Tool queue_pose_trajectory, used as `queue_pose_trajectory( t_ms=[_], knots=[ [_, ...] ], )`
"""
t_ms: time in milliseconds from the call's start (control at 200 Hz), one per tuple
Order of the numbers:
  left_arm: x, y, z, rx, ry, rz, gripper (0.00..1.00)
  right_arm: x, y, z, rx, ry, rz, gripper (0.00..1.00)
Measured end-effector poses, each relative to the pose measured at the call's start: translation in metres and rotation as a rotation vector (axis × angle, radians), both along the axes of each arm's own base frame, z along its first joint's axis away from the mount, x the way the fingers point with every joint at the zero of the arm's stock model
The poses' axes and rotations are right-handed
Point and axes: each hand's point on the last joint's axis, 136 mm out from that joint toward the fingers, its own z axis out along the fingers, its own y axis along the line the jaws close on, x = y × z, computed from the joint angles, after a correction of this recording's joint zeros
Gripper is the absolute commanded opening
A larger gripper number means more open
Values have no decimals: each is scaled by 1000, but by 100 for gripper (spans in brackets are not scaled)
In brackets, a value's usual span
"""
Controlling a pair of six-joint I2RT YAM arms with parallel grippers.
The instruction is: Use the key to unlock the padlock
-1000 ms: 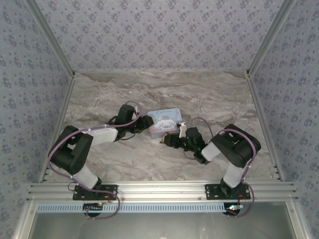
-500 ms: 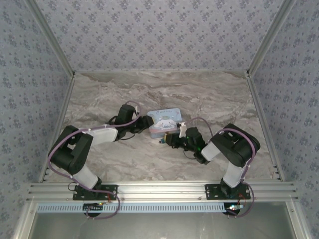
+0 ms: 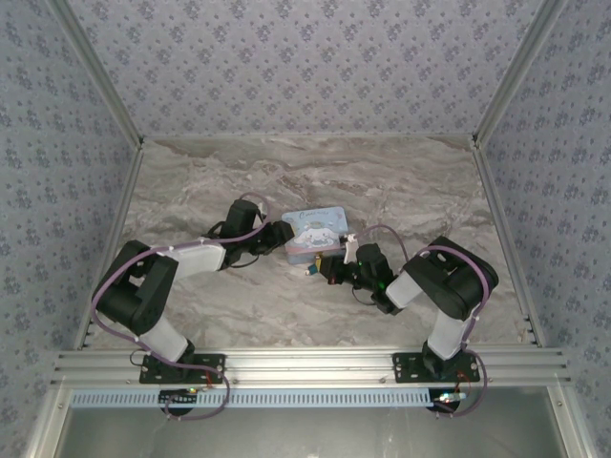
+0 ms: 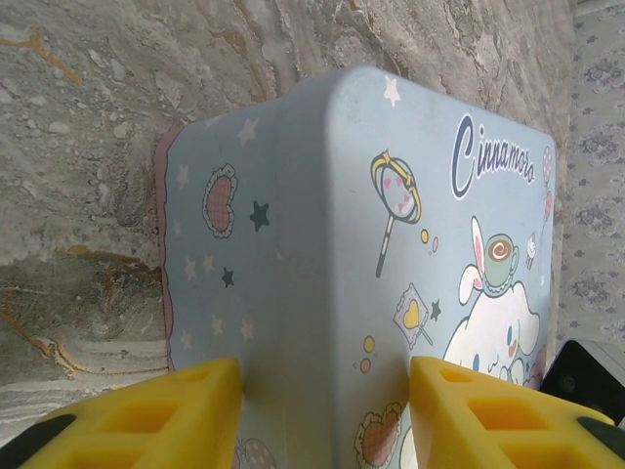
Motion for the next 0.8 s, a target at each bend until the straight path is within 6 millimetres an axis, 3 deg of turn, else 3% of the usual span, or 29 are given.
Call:
queue_pose_trajectory(
  t_ms=[505,799],
  knots=[
    [1,1,0,6,-3,3,47,3,-9,1,41,36,-44,2],
    [1,1,0,8,-4,6,47,6,-21,13,55,18,-78,1]
  ],
)
